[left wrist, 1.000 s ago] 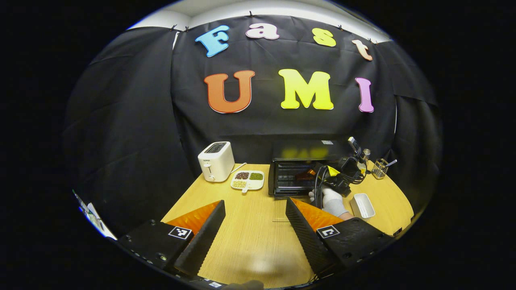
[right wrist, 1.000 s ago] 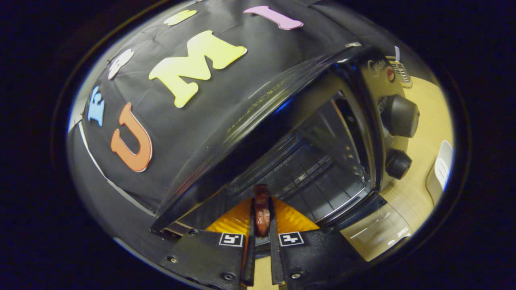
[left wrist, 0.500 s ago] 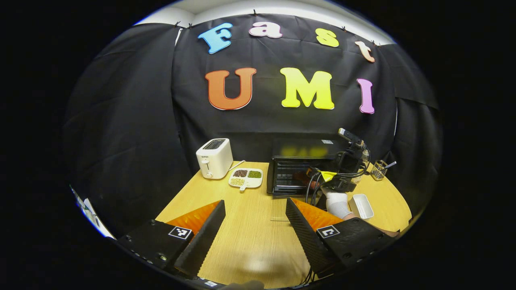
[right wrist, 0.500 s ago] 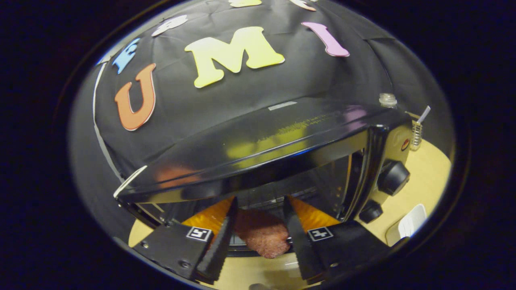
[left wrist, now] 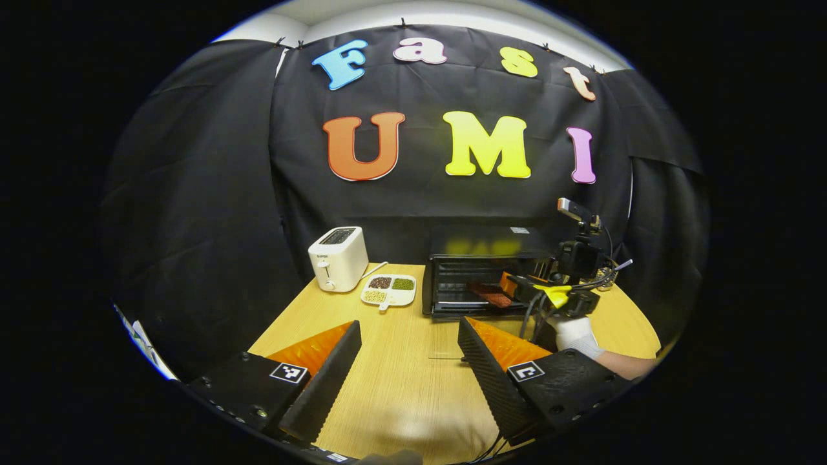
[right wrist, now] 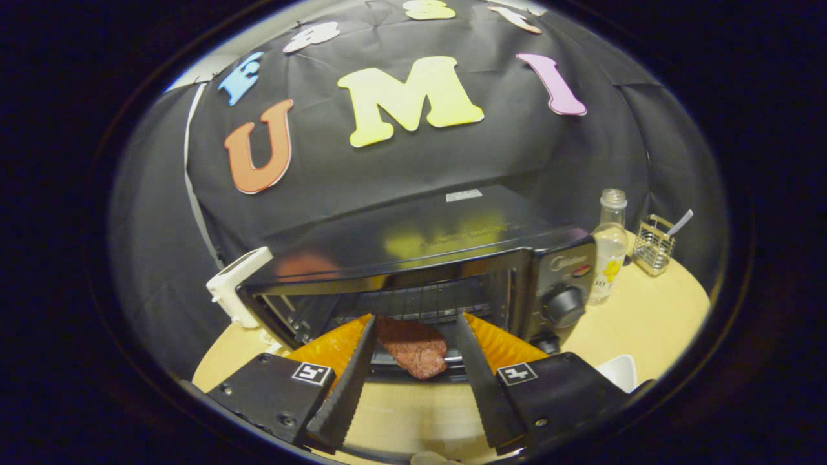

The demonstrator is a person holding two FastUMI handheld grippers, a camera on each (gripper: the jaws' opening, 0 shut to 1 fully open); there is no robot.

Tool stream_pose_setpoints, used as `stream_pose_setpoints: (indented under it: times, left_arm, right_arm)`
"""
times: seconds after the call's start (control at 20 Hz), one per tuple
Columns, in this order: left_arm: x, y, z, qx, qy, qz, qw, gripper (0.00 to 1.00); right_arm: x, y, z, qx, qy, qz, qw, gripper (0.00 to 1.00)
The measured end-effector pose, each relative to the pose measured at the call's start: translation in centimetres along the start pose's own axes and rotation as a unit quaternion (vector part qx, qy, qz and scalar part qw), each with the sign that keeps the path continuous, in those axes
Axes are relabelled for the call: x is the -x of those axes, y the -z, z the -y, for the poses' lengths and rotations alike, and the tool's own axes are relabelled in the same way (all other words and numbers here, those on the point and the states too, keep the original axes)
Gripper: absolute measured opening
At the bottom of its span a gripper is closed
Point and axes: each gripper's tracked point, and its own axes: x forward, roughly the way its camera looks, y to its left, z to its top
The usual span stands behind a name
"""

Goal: Open the electric oven with the left hand, put the food in, and close the electric oven.

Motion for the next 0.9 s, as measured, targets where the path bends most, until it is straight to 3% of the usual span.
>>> stream_pose_setpoints:
  times: [0.1, 0.35, 0.45, 0.7, 0.9]
  left_arm:
    - [0.0, -0.5, 0.7, -0.005, 0.009, 0.011, 1.000, 0.97]
    - [-0.1, -0.8, 3.3, -0.006, 0.044, 0.027, 0.999, 0.96]
    - [-0.6, -0.8, 4.6, -0.008, 0.059, 0.034, 0.998, 0.96]
    - [-1.7, 1.1, 9.2, -0.020, 0.087, 0.039, 0.995, 0.96]
    - [-3.0, 5.7, 13.3, -0.022, 0.093, -0.008, 0.995, 0.97]
  right_arm:
    - [3.2, -1.2, 1.3, 0.014, -0.001, 0.001, 1.000, 0.91]
    - [12.5, -5.5, 5.1, 0.062, 0.008, 0.018, 0.998, 0.93]
    - [15.8, -6.6, 6.8, 0.072, 0.015, 0.027, 0.997, 1.00]
    - [23.7, -8.8, 12.3, 0.084, 0.034, 0.042, 0.995, 1.00]
    - [29.2, -9.7, 16.5, 0.087, 0.033, 0.048, 0.995, 1.00]
